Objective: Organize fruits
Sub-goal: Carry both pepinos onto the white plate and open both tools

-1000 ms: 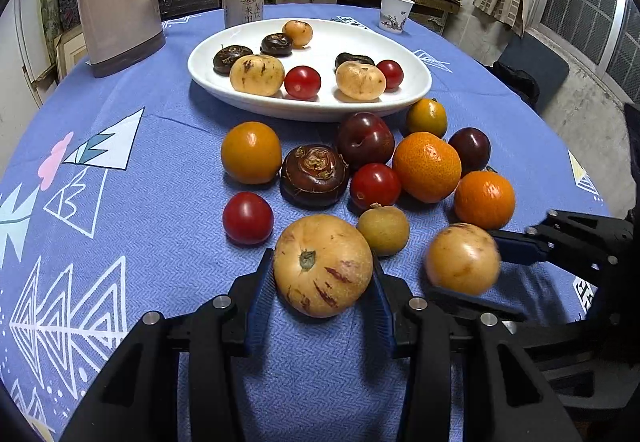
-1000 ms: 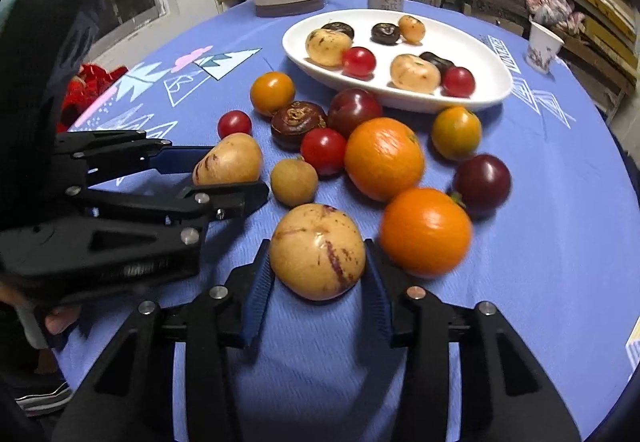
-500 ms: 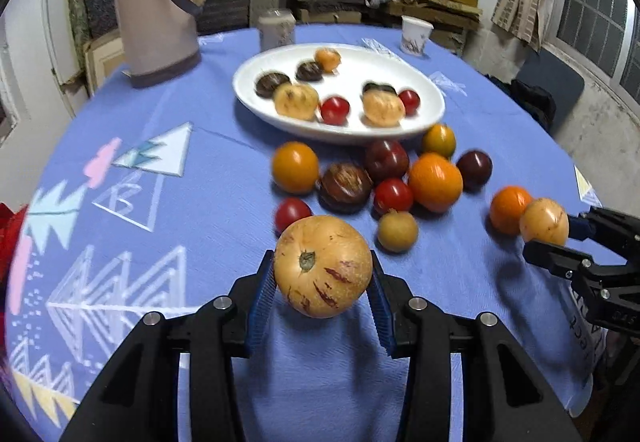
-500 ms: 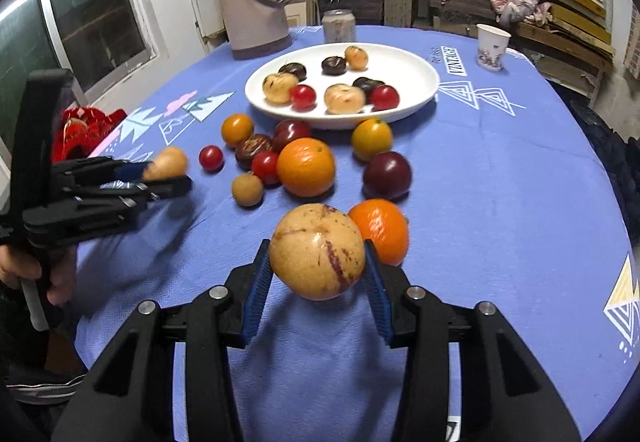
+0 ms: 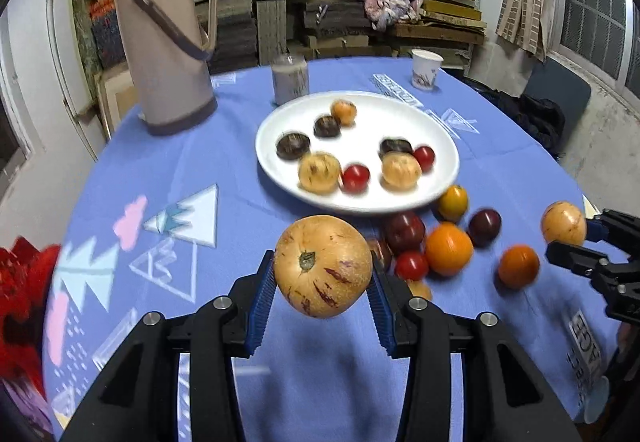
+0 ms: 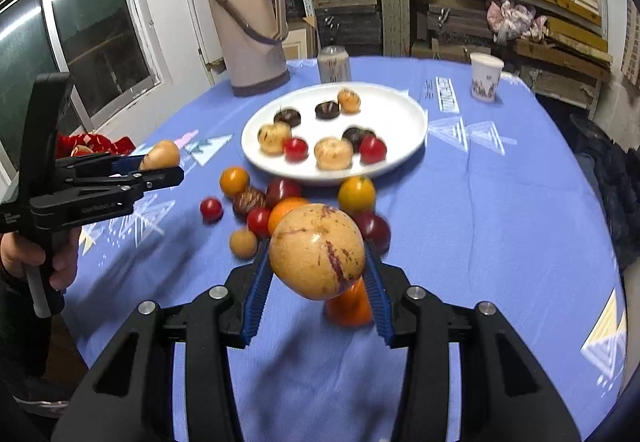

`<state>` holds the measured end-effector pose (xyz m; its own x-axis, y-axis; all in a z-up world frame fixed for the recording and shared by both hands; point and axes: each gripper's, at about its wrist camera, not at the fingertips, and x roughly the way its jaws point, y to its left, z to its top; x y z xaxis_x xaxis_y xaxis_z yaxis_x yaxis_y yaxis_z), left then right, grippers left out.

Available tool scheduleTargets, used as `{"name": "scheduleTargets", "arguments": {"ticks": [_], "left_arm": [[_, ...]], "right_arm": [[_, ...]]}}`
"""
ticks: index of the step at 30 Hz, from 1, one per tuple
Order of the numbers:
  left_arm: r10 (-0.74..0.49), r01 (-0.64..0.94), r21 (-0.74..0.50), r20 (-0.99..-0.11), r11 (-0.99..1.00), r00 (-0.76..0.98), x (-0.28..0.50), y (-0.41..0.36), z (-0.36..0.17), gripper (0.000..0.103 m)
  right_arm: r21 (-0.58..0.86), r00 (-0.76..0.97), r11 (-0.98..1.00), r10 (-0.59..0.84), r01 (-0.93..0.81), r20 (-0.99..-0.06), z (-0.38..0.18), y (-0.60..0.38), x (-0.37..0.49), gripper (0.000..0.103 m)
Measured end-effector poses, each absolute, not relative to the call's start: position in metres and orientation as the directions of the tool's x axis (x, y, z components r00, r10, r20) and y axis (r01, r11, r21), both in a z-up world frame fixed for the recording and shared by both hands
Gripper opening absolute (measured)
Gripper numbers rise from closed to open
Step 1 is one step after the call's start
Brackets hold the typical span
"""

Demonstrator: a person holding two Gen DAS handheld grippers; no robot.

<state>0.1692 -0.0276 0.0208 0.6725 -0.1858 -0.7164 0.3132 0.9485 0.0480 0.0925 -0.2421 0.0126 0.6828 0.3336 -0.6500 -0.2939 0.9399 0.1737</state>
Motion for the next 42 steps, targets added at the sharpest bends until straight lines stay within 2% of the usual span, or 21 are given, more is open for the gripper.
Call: {"name": "scheduleTargets", "arguments": {"ticks": [5,14,23,30,32,33,34,36,40,42], "left_arm": [[-0.184,0.304,0.047,-0.703,0.951,0.687,0.189,-0.032,0.032,0.044],[-0.2,0.313,0.021,-0.729,0.949,0.654,0.243,-0.049,0.025,0.044],[-0.126,0.274,0.073,-0.758,0.959,0.64,0.311,-0.079,0.006,0.044],[-0.138,0.265,0.037,-0.78,0.964,0.611,0.337,-0.08,-0.017,0.045],[-0.151,0.253,0.024,-0.746,0.967,0.648,0.334,-0.076,-0.015,0.054],[-0.144,0.239,0.027,-0.731,0.971,0.667,0.333,-0.075,-0.013,0.071],[-0.134,0.209,0.022,-0.7,0.978,0.702,0.329,-0.07,-0.008,0.083],[-0.156,0.202,-0.011,-0.676,0.979,0.72,0.325,-0.064,0.0,0.084],[-0.168,0.2,-0.032,-0.68,0.979,0.713,0.314,-0.054,0.011,0.084],[-0.166,0.202,-0.028,-0.687,0.979,0.708,0.306,-0.05,0.016,0.084]], "right_arm": [[0.158,0.705,0.941,0.331,-0.301,-0.627,0.03,-0.238,0.114,0.043],[0.148,0.664,0.928,0.35,-0.342,-0.66,0.033,-0.22,0.181,0.043],[0.154,0.625,0.935,0.331,-0.321,-0.707,0.004,-0.198,0.276,0.043],[0.17,0.61,0.943,0.316,-0.286,-0.726,-0.02,-0.204,0.305,0.045],[0.196,0.62,0.941,0.33,-0.276,-0.712,-0.021,-0.209,0.306,0.053],[0.215,0.634,0.94,0.338,-0.264,-0.696,-0.019,-0.214,0.304,0.06],[0.246,0.65,0.936,0.351,-0.25,-0.674,-0.016,-0.221,0.303,0.062],[0.287,0.664,0.925,0.378,-0.248,-0.645,-0.01,-0.229,0.3,0.067],[0.282,0.684,0.923,0.382,-0.26,-0.621,0.002,-0.23,0.29,0.07],[0.282,0.689,0.921,0.39,-0.27,-0.611,0.008,-0.229,0.284,0.076]]}}
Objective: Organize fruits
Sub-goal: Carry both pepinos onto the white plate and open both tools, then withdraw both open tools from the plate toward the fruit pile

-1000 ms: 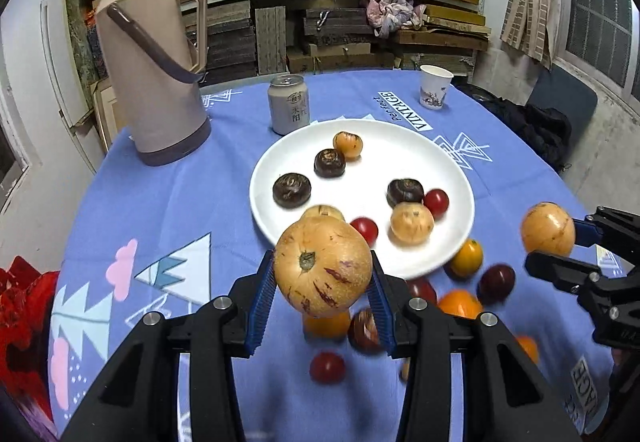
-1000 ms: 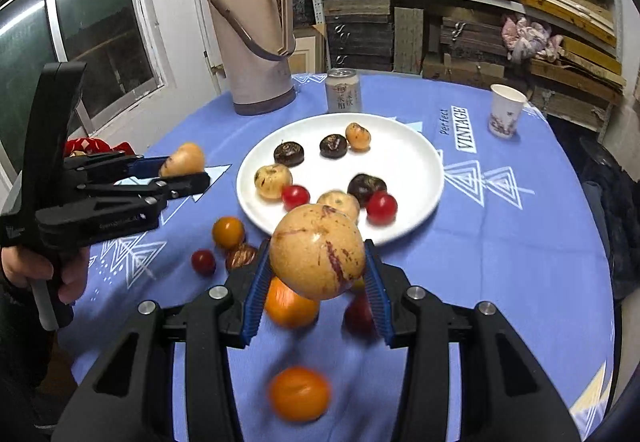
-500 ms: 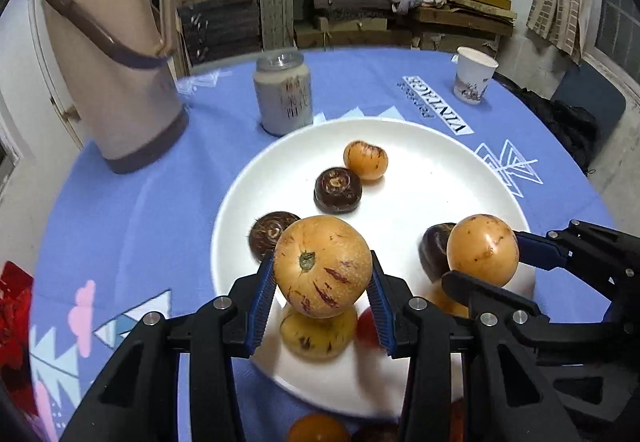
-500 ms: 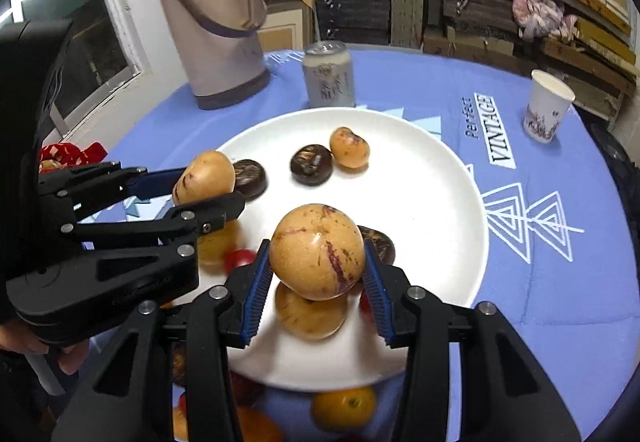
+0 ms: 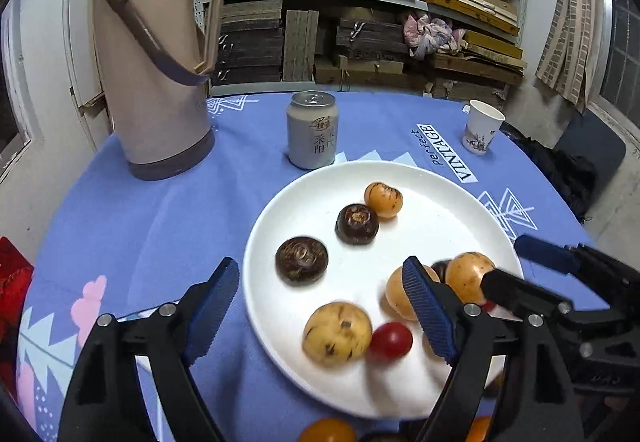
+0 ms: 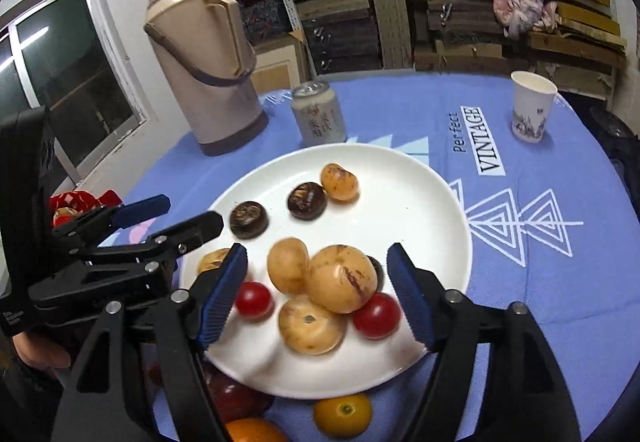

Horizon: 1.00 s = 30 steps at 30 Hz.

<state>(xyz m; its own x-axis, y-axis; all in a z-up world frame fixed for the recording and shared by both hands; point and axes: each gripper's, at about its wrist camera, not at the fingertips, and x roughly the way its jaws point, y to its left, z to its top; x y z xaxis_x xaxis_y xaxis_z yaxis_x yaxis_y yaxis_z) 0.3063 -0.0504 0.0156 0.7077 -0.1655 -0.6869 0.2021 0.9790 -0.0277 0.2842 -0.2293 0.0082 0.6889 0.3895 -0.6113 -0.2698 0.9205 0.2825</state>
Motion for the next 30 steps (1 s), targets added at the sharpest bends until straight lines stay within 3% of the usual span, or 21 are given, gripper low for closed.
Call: {"name": "scheduleTargets", "arguments": {"ticks": [6,14,23,30], "left_arm": [[-0.15,0.201,-0.005,-0.685,0.98,0.713,0.281,-0.04,0.026,0.084],[-0.152,0.229,0.026,-0.673,0.973,0.724,0.23,-0.034,0.034,0.085],[-0.142,0.218,0.033,-0.664,0.975,0.735,0.176,-0.025,0.03,0.085],[-0.147,0.208,0.007,-0.686,0.978,0.712,0.154,-0.015,0.018,0.085]], "right_arm": [[0.252,0.718,0.928,0.372,-0.275,-0.587,0.026,-0.227,0.254,0.088],[0.175,0.785,0.959,0.282,-0.221,-0.551,0.033,-0.233,0.192,0.098],[0.288,0.794,0.946,0.289,-0.15,-0.535,0.026,-0.26,0.136,0.098],[0.278,0.772,0.94,0.325,-0.198,-0.547,0.016,-0.254,0.1,0.098]]}}
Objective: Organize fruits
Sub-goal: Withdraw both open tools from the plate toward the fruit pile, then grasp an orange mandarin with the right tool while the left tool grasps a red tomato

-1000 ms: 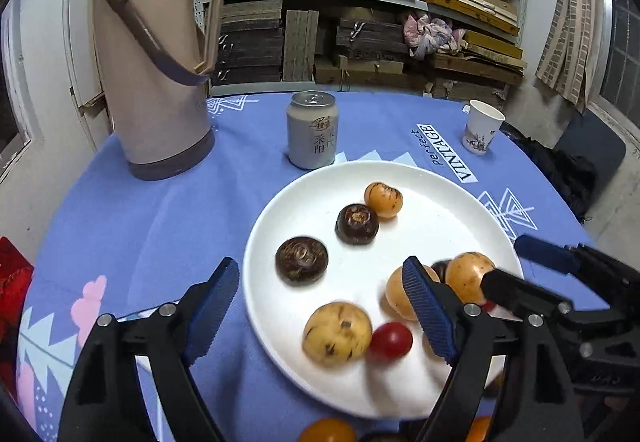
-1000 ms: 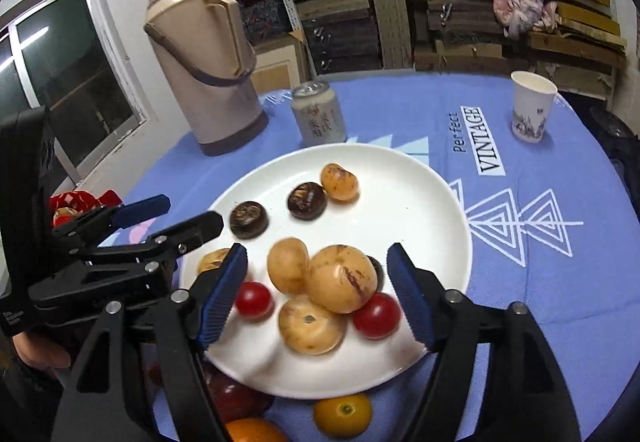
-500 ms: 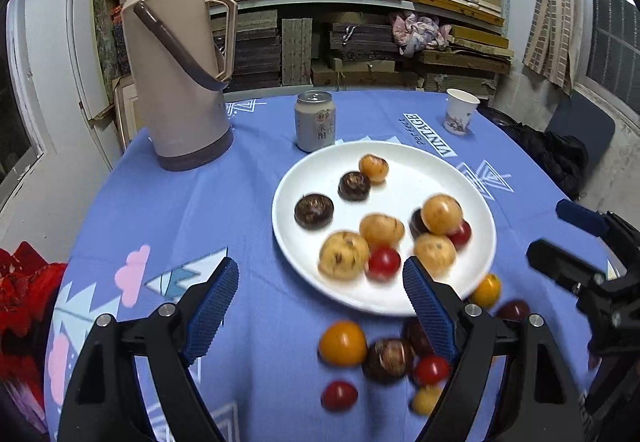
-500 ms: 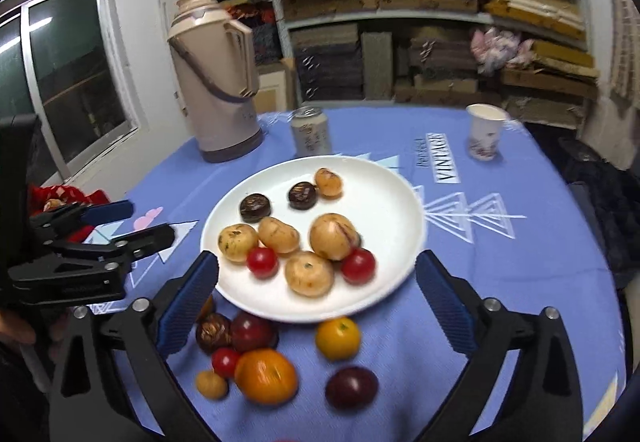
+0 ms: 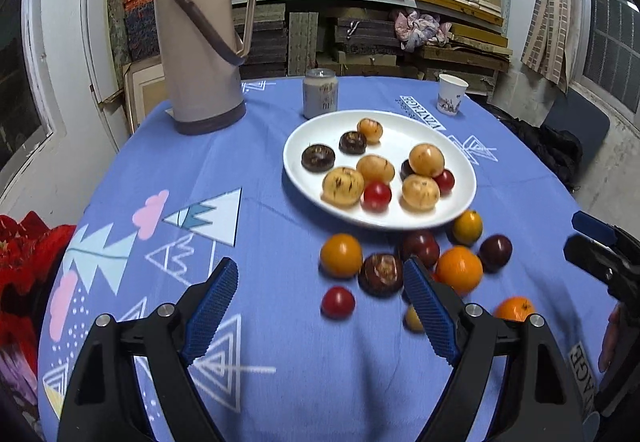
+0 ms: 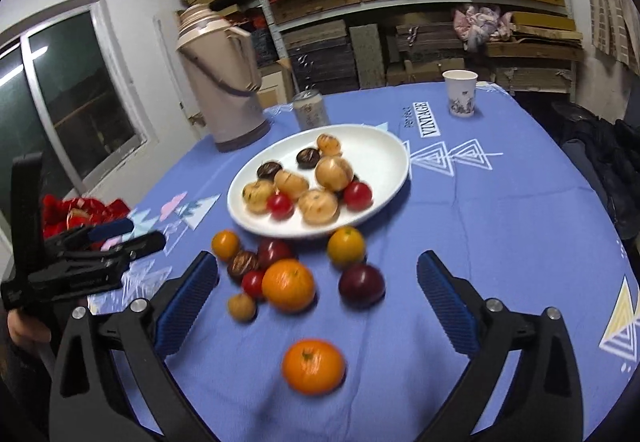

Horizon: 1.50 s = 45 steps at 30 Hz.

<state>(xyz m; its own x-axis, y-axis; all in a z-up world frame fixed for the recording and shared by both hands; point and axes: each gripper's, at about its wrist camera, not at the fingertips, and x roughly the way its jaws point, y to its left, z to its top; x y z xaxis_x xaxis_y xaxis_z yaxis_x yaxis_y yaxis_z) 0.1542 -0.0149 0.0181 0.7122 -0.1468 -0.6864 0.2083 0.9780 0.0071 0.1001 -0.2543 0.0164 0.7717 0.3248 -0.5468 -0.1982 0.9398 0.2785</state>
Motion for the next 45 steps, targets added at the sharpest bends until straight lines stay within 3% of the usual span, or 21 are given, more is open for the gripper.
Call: {"name": "scheduleTargets", "arguments": {"ticks": [10,11,12,14,19,24,27,33,35,36,38,40,45], "left_arm": [[-0.146,0.2,-0.013,-0.73,0.98,0.668,0.148,-0.008,-0.01,0.085],[-0.146,0.202,-0.012,-0.733,0.979,0.665,0.148,-0.008,-0.012,0.085],[-0.146,0.203,-0.011,-0.737,0.979,0.66,0.148,-0.008,-0.015,0.085],[-0.143,0.207,-0.007,-0.745,0.978,0.651,0.148,-0.007,-0.021,0.085],[-0.14,0.217,0.002,-0.76,0.976,0.635,0.149,-0.005,-0.031,0.085],[-0.127,0.209,0.009,-0.768,0.978,0.627,0.157,-0.004,-0.04,0.085],[-0.114,0.2,0.014,-0.781,0.98,0.614,0.166,-0.004,-0.045,0.086],[-0.109,0.196,0.016,-0.785,0.98,0.61,0.178,-0.011,-0.049,0.085],[-0.118,0.212,0.016,-0.79,0.977,0.601,0.181,-0.016,-0.052,0.08],[-0.12,0.224,0.018,-0.799,0.974,0.589,0.183,-0.018,-0.054,0.067],[-0.123,0.235,0.018,-0.811,0.972,0.572,0.187,-0.021,-0.057,0.055],[-0.139,0.252,0.011,-0.811,0.968,0.568,0.188,-0.022,-0.056,0.033],[-0.154,0.268,0.005,-0.808,0.963,0.568,0.189,-0.024,-0.056,0.026]], "right_arm": [[0.135,0.65,0.956,0.276,-0.259,-0.708,-0.036,-0.218,0.087,0.097],[0.127,0.634,0.956,0.272,-0.266,-0.724,-0.042,-0.213,0.09,0.092],[0.131,0.618,0.953,0.277,-0.271,-0.736,-0.045,-0.211,0.093,0.08],[0.127,0.595,0.955,0.268,-0.269,-0.757,-0.051,-0.208,0.099,0.07],[0.118,0.558,0.957,0.253,-0.266,-0.79,-0.063,-0.204,0.107,0.065],[0.154,0.572,0.958,0.27,-0.243,-0.775,-0.063,-0.212,0.108,0.046],[0.214,0.572,0.951,0.307,-0.225,-0.761,-0.062,-0.223,0.107,0.045],[0.189,0.576,0.956,0.288,-0.226,-0.765,-0.061,-0.218,0.105,0.045],[0.199,0.575,0.954,0.294,-0.224,-0.763,-0.061,-0.22,0.105,0.045],[0.202,0.576,0.954,0.295,-0.221,-0.763,-0.062,-0.221,0.104,0.045],[0.201,0.577,0.955,0.292,-0.218,-0.763,-0.062,-0.221,0.104,0.045],[0.193,0.578,0.957,0.285,-0.218,-0.765,-0.061,-0.219,0.103,0.046],[0.192,0.579,0.957,0.285,-0.218,-0.764,-0.061,-0.219,0.103,0.045]]}}
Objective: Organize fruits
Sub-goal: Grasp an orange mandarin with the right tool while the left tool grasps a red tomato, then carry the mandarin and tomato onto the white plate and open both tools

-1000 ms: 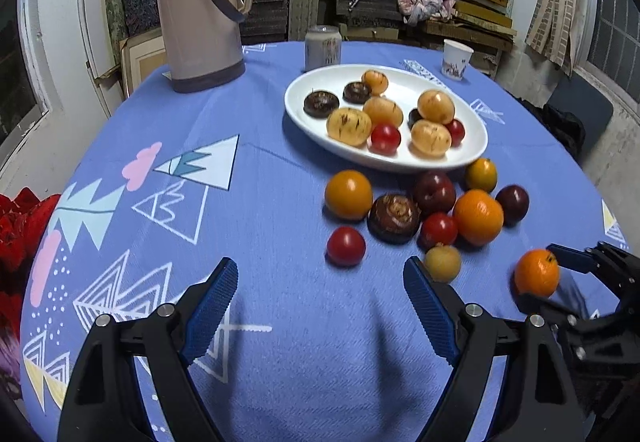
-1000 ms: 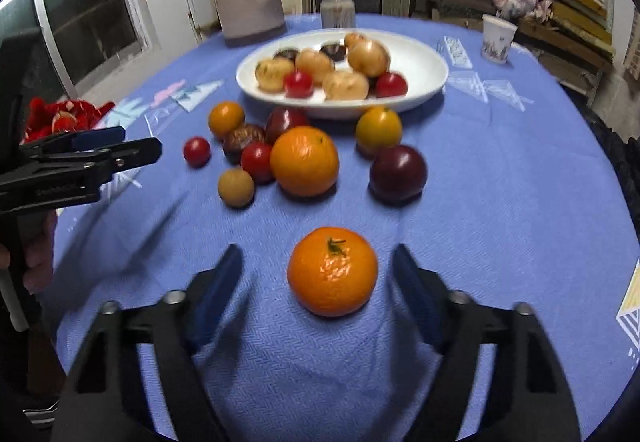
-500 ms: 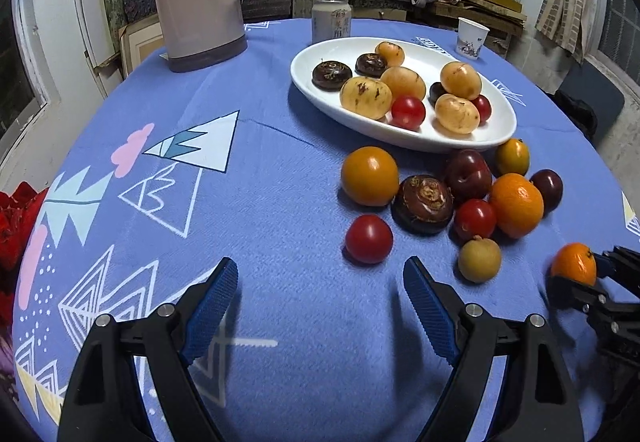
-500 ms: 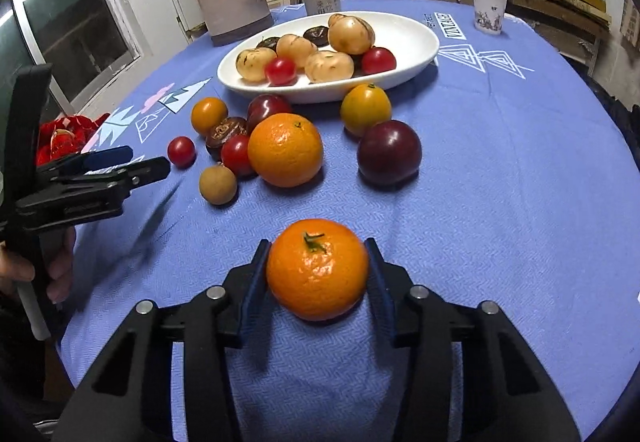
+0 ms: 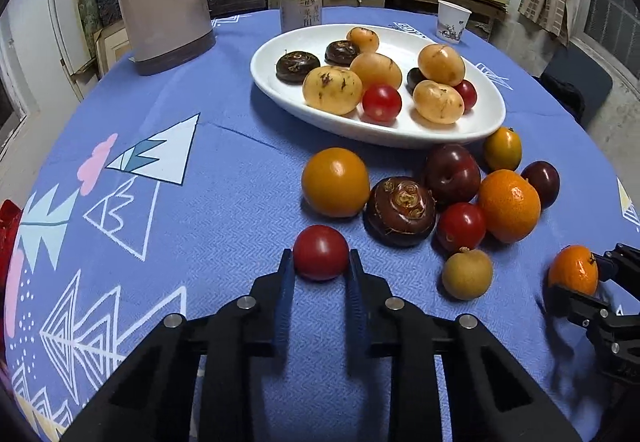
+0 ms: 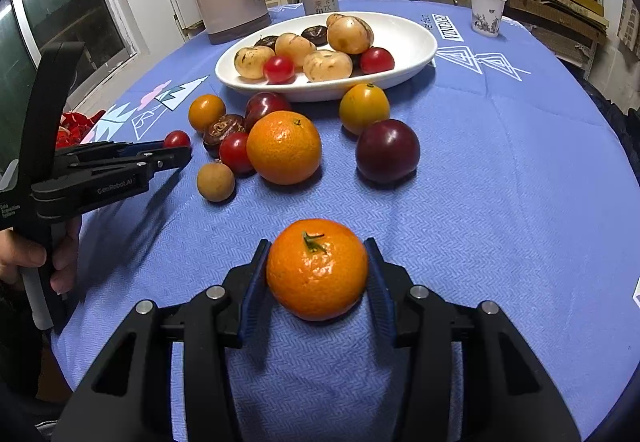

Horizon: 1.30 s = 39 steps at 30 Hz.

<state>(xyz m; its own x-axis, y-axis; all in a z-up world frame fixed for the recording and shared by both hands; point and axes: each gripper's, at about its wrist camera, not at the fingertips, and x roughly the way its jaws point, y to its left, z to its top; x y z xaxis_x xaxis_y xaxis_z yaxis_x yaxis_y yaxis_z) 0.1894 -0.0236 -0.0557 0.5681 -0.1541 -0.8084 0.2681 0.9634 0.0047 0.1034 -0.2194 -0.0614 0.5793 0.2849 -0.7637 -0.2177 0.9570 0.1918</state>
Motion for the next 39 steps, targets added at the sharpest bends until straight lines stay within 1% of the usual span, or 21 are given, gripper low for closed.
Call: {"name": "scheduleTargets", "arguments": {"ticks": [4,14,19,21,31,36,39], "left_arm": [[-0.175,0.28,-0.004,-0.79,0.96,0.587,0.183,-0.024,-0.048,0.026],[-0.2,0.306,0.003,-0.751,0.952,0.629,0.164,-0.023,-0.025,0.026],[-0.206,0.319,0.013,-0.737,0.948,0.643,0.159,-0.024,-0.016,0.026],[-0.207,0.325,0.02,-0.732,0.946,0.649,0.159,-0.025,-0.012,0.026],[-0.206,0.326,0.04,-0.699,0.945,0.685,0.191,-0.031,0.019,0.026],[-0.208,0.306,0.02,-0.691,0.952,0.692,0.22,-0.035,0.026,0.026],[-0.196,0.302,0.03,-0.699,0.953,0.688,0.239,-0.043,0.023,0.026]], "right_arm": [[0.219,0.583,0.951,0.307,-0.219,-0.752,-0.061,-0.224,0.098,0.045],[0.23,0.592,0.945,0.325,-0.232,-0.737,-0.054,-0.226,0.09,0.045],[0.212,0.632,0.946,0.322,-0.245,-0.705,-0.035,-0.228,0.086,0.045],[0.184,0.667,0.949,0.31,-0.255,-0.677,-0.014,-0.231,0.089,0.045],[0.131,0.724,0.955,0.288,-0.267,-0.627,0.032,-0.234,0.126,0.045],[0.136,0.739,0.956,0.289,-0.261,-0.608,0.041,-0.233,0.151,0.045],[0.171,0.738,0.952,0.305,-0.254,-0.601,0.043,-0.235,0.191,0.045]]}}
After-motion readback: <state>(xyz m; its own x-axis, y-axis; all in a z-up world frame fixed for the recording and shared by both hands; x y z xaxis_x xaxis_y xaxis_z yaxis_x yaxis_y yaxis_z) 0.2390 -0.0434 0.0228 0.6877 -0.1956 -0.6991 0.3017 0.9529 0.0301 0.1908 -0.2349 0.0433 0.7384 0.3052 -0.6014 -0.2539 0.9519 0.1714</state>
